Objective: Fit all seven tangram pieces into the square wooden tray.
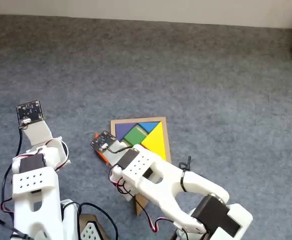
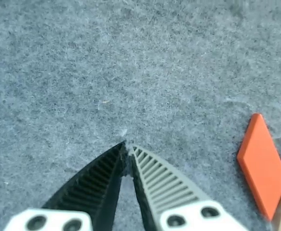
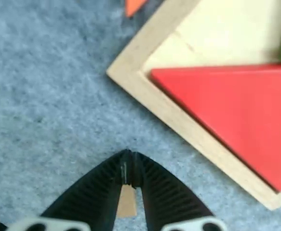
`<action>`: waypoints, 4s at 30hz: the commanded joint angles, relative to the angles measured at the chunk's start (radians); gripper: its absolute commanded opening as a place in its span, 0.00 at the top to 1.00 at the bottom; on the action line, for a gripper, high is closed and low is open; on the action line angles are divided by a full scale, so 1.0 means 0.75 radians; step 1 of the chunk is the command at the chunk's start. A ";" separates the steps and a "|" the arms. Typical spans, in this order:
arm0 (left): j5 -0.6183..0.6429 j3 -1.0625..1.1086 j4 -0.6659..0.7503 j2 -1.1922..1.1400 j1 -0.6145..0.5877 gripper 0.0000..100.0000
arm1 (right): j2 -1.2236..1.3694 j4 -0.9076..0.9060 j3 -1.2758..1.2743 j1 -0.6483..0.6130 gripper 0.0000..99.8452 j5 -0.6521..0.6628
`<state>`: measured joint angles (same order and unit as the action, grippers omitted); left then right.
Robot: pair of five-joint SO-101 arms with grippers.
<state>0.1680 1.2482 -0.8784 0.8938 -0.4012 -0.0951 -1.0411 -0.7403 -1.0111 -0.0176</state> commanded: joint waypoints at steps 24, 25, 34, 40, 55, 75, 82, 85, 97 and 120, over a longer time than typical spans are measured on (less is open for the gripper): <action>-0.010 -0.007 0.020 0.021 -0.015 0.98 | -0.568 -0.154 0.021 0.161 0.99 -0.315; -0.010 -0.007 0.020 0.021 -0.015 0.98 | -0.580 -0.165 -0.005 0.159 0.99 -0.315; -0.010 -0.007 0.020 0.021 -0.017 0.98 | -0.580 -0.185 -0.128 0.169 0.99 -0.407; -0.010 -0.007 0.020 0.021 -0.017 0.98 | -0.566 -0.175 -0.128 0.152 0.87 -0.831; -0.010 -0.007 0.023 0.019 -0.017 0.98 | -0.488 -0.075 -0.136 0.050 0.79 -0.988; -0.010 -0.007 0.023 0.019 -0.017 0.98 | -0.249 -0.081 -0.085 -0.073 0.79 -1.160; -0.010 -0.007 0.023 0.019 -0.017 0.98 | -0.247 -0.081 -0.079 -0.105 0.79 -1.213; -0.010 -0.007 0.023 0.019 -0.017 0.98 | -0.247 -0.081 -0.081 -0.159 0.79 -1.215; -0.010 -0.007 0.023 0.019 -0.017 0.98 | -0.167 -0.079 -0.083 -0.224 0.79 -1.215; -0.010 -0.007 0.023 0.019 -0.017 0.98 | 0.019 -0.212 0.032 -0.093 0.98 -1.207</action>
<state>0.1665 1.2482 -0.8784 0.8938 -0.4012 -0.0767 -1.1960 -0.7587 -1.1155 -0.9551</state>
